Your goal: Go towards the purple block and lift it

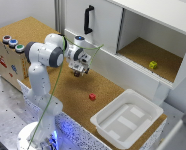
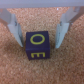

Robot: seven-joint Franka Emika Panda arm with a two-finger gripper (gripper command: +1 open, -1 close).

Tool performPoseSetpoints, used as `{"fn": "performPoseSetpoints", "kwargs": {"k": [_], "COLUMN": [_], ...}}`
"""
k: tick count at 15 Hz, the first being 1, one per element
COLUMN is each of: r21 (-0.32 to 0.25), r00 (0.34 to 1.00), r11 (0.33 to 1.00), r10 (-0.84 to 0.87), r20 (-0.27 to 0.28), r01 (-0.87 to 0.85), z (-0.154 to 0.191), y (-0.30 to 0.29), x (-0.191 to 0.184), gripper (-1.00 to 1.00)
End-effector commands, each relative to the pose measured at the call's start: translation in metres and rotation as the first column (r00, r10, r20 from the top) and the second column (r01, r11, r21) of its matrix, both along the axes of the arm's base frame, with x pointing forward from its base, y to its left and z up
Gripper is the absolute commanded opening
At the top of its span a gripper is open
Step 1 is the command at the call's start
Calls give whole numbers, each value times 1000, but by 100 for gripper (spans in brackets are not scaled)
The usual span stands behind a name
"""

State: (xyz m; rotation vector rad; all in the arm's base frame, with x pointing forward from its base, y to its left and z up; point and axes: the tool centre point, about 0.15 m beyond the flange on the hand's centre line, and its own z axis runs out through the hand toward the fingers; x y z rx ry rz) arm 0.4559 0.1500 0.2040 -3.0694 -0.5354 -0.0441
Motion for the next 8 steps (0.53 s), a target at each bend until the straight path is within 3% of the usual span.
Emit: {"fn": "performPoseSetpoints", "kwargs": {"k": [1,4,8], "r21": [2,-10,16], "r00": [998,999,998], "r11": [999,1000,999], "r10": [35,7,-52], "r20": [-50,-38,21], "r01": [-35,-7,52], "z": [-4,5,27], "y": [11,8,5], "x": [-21,-27,-27], "gripper": [-100,-100,-100]}}
